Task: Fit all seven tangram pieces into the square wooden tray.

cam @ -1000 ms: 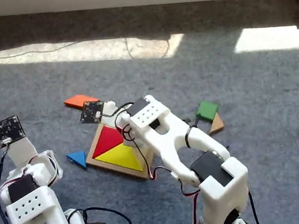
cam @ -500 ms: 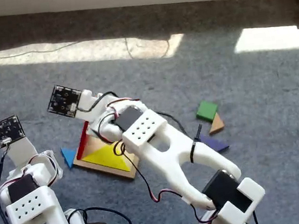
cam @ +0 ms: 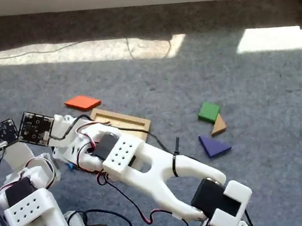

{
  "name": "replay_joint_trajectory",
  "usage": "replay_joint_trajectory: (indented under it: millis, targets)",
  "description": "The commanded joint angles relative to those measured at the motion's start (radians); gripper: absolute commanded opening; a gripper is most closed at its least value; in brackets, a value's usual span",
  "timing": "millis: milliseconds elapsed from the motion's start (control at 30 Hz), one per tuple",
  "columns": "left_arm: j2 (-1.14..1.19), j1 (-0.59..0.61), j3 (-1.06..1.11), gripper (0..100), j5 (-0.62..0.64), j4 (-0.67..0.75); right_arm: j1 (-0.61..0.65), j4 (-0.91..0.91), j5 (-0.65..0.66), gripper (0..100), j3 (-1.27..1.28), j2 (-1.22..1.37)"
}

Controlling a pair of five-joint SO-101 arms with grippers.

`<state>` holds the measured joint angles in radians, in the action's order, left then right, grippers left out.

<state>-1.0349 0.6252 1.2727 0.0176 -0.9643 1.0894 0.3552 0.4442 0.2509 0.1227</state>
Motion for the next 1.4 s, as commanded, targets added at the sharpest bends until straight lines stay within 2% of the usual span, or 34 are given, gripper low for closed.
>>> replay_joint_trajectory:
  millis: [0,167,367,500,667,767,933,1067,1167,1233,1367]
  targets:
    - [-0.024,0.028,-0.012,23,0.011,0.015,-0.016,0.002,-0.014,0.4,-0.044,-0.048]
    - [-0.024,0.028,-0.013,23,0.011,0.015,-0.061,0.216,-0.023,0.4,-0.015,-0.217]
    - [-0.016,0.024,-0.111,24,0.008,0.009,-0.128,0.426,-0.152,0.4,0.139,-0.473]
    - [-0.015,0.022,-0.236,30,0.003,-0.069,-0.177,0.453,-0.153,0.4,0.326,-0.644]
    - [0.048,-0.008,-0.437,31,-0.12,-0.204,-0.236,0.453,-0.153,0.4,0.559,-0.848]
    - [0.205,-0.074,-0.544,31,-0.18,-0.264,-0.289,0.453,-0.153,0.4,0.674,-0.943]
    - [0.565,-0.17,-0.734,31,-0.183,-0.327,-0.409,0.45,-0.155,0.4,0.825,-1.038]
    - [0.834,-0.203,-0.869,31,-0.186,-0.319,-0.47,0.447,-0.161,0.4,0.908,-1.052]
    - [1.021,-0.226,-0.986,31,-0.178,-0.327,-0.496,0.42,-0.265,0.4,0.932,-1.053]
    - [1.13,-0.251,-1.056,31,-0.107,-0.331,-0.518,0.372,-0.319,0.4,0.943,-1.05]
    - [1.313,-0.288,-1.208,31,0.048,-0.379,-0.538,0.294,-0.333,0.4,1.006,-1.055]
